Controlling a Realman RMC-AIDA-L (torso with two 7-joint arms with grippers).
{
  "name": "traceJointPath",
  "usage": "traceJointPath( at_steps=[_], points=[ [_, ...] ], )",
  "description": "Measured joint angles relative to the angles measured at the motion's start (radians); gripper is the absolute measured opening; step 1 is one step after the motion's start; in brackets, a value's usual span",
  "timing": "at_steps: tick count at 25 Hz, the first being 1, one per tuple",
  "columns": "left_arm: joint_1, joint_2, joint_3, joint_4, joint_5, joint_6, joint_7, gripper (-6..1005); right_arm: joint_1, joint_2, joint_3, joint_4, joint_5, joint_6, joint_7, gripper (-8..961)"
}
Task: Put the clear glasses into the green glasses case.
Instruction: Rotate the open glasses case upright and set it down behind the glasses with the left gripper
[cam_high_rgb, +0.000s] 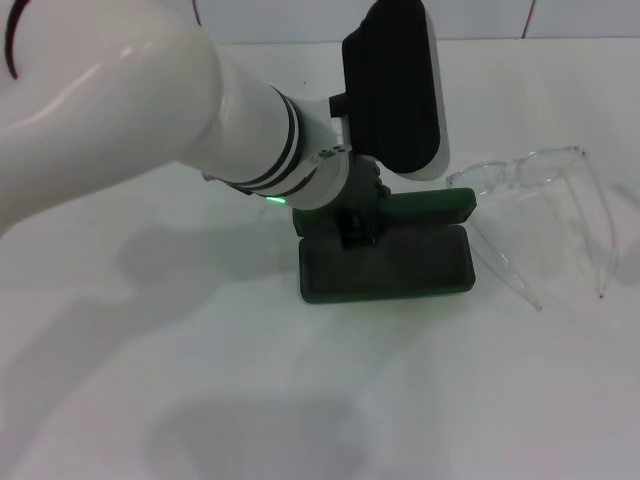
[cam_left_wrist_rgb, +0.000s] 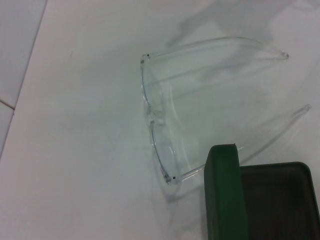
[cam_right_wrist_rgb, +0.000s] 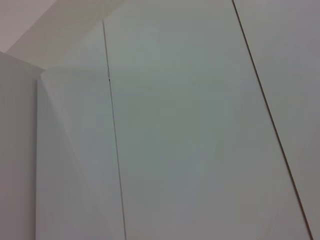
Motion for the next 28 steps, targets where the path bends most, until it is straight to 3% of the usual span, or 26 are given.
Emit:
traceJointPath(
  at_steps=[11, 24, 28],
  points=[
    [0.003, 0.002, 0.025, -0.003, 0.003, -0.008, 0.004, 197, -0.002, 0.0, 0.0, 0.0, 0.0, -0.002, 0.0, 834],
    [0.004, 0.0, 0.048, -0.002, 0.003, -0.024, -0.003, 269, -0.015, 0.0, 0.0, 0.0, 0.003, -0.012, 0.0, 832],
    [0.004, 0.0, 0.047, 0.0, 0.003, -0.024, -0.004, 401, -0.016, 0.0, 0.0, 0.0, 0.003, -0.012, 0.0, 831]
  ],
)
